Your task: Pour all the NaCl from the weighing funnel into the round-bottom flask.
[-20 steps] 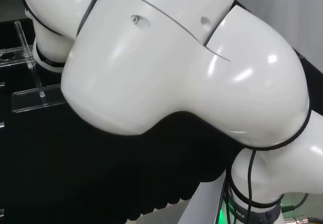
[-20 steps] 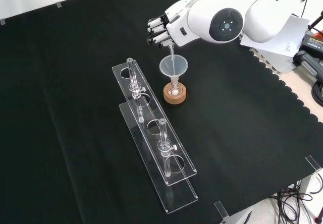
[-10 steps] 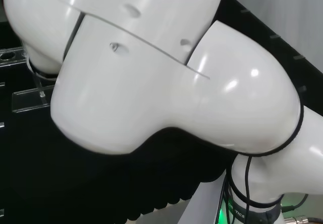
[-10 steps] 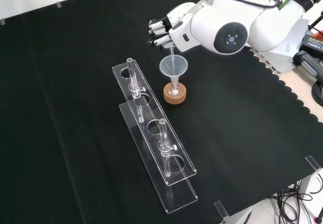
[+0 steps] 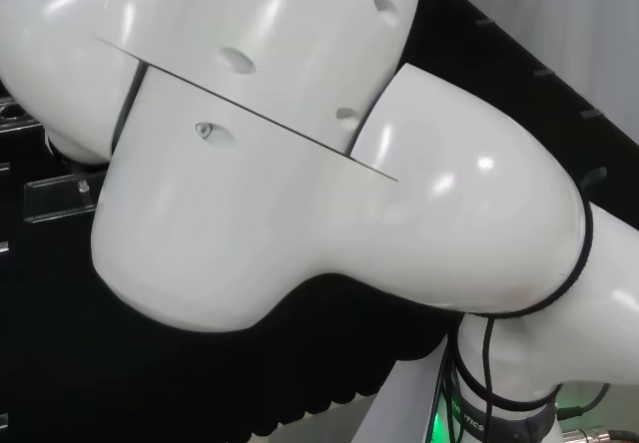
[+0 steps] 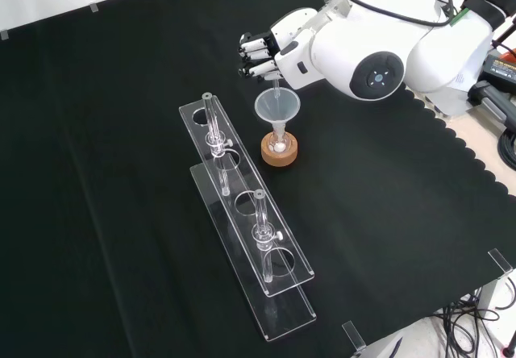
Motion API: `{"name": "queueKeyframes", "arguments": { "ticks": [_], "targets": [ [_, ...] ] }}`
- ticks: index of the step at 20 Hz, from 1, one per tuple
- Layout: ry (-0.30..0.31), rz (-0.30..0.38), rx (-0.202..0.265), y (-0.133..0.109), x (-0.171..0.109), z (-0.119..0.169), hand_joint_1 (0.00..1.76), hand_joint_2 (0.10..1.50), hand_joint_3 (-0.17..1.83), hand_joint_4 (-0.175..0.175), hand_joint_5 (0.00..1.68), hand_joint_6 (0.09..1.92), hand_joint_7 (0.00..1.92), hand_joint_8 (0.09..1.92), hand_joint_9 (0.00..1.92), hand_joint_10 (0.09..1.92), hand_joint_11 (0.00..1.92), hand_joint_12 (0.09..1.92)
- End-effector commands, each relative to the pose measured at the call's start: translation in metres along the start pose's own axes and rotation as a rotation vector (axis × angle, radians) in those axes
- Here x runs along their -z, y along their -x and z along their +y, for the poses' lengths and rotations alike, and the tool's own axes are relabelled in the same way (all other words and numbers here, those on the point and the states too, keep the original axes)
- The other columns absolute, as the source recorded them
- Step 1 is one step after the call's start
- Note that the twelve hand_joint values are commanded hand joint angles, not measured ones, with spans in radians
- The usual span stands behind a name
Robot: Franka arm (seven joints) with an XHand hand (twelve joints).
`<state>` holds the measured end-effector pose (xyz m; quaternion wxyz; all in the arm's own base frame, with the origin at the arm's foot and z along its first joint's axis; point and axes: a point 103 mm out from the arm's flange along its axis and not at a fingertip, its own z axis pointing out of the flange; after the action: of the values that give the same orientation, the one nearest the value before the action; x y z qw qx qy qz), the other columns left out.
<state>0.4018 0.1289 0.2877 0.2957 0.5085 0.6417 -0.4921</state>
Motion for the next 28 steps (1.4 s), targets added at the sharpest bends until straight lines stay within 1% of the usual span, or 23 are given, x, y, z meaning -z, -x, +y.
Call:
{"name": "queueKeyframes", "arguments": {
  "ticks": [1, 3, 4, 5, 12, 24, 28],
  "targets": [
    [0.009, -0.014, 0.001, 0.000, 0.003, 0.000, 1.12, 0.72, 0.53, 0.175, 1.29, 0.60, 0.54, 0.66, 0.93, 0.33, 0.82, 1.02],
    [0.007, -0.022, 0.000, 0.000, 0.003, 0.000, 1.12, 0.72, 0.53, 0.175, 1.29, 0.60, 0.54, 0.66, 0.93, 0.33, 0.82, 1.02],
    [0.027, -0.033, 0.001, 0.000, 0.003, 0.001, 1.12, 0.72, 0.53, 0.175, 1.29, 0.60, 0.54, 0.66, 0.93, 0.33, 0.82, 1.02],
    [0.030, -0.037, -0.001, 0.000, 0.004, 0.001, 1.12, 0.72, 0.53, 0.175, 1.29, 0.60, 0.54, 0.66, 0.93, 0.33, 0.82, 1.02],
    [0.018, -0.039, 0.000, 0.000, 0.005, 0.001, 1.12, 0.72, 0.53, 0.175, 1.29, 0.60, 0.54, 0.66, 0.93, 0.33, 0.82, 1.02],
    [0.009, 0.024, -0.004, 0.003, -0.007, 0.002, 1.12, 0.71, 0.53, 0.175, 1.29, 0.59, 0.54, 0.66, 0.93, 0.33, 0.83, 1.02],
    [0.012, 0.066, -0.007, 0.008, -0.012, 0.003, 1.12, 0.71, 0.53, 0.175, 1.29, 0.59, 0.54, 0.66, 0.93, 0.33, 0.83, 1.02]
  ]
}}
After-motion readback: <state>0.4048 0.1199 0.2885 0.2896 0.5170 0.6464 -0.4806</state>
